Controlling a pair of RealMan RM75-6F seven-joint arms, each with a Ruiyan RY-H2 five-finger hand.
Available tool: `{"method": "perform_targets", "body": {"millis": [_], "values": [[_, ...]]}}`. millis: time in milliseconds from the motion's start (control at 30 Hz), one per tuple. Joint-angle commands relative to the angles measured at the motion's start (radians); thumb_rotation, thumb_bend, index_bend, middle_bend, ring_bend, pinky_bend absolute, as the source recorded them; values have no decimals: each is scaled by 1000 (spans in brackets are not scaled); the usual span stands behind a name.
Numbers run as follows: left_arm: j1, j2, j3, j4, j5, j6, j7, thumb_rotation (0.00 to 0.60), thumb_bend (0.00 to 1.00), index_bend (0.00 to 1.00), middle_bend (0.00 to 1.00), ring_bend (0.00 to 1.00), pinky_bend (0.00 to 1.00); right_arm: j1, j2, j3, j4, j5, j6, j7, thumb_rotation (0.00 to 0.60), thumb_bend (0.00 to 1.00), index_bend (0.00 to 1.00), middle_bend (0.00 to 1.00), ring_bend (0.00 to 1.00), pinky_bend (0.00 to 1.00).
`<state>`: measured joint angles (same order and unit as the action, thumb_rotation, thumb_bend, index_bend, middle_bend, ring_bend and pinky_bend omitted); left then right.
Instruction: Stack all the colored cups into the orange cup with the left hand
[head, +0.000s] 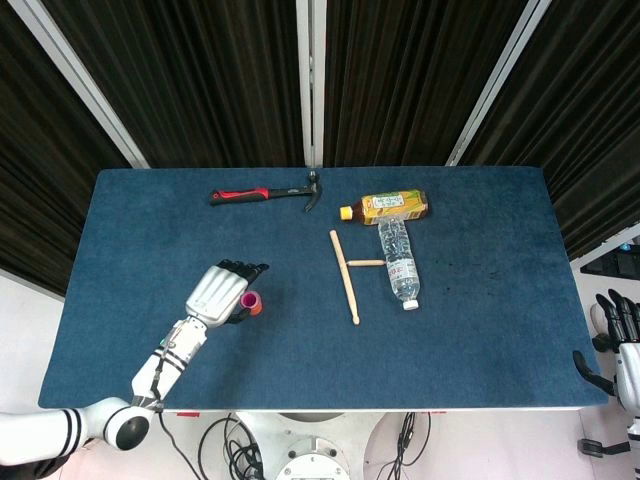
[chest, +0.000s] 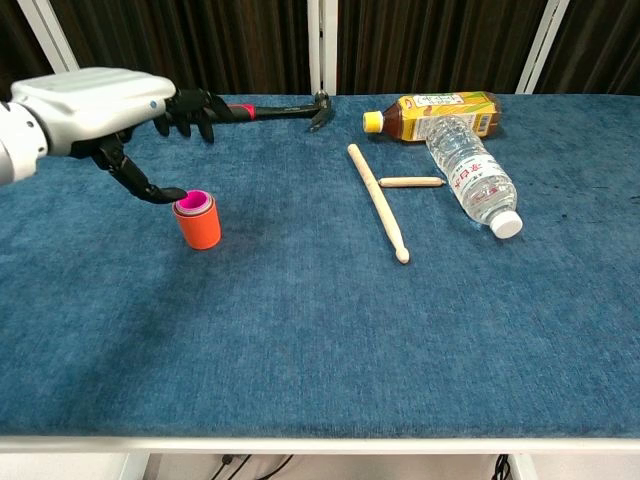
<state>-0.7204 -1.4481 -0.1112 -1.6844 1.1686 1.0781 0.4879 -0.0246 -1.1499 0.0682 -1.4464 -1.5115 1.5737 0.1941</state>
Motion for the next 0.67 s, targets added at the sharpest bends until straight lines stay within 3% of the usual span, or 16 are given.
{"method": "perform_targets", "body": {"millis": [33, 167, 300, 433, 667], "values": [[49, 25, -2, -48, 25, 101, 11, 600, 210, 106, 137, 94, 172, -2, -2, -5, -2, -7, 2, -5, 600, 255, 0, 0, 0, 0], [176, 82, 41, -93, 110, 298, -24, 600, 205, 106, 136, 83, 146, 4, -13, -23, -7, -32, -6, -32, 600, 255, 0, 0, 0, 0], [333, 115, 100, -40, 172, 487, -149, 600, 205, 106, 137, 68, 135, 15, -30, -27, -6, -40, -22, -50, 600, 254, 0, 0, 0, 0], [466, 137, 146, 36, 148, 558, -318, 600, 204, 107, 136, 58, 116, 24, -42, -24, 0, -30, -39, -62, 600, 255, 0, 0, 0, 0], [581, 104, 188, 156, 205, 617, -448, 600, 204, 107, 136, 58, 103, 35, -52, -28, 11, -23, -63, -79, 600, 247, 0, 0, 0, 0]]}}
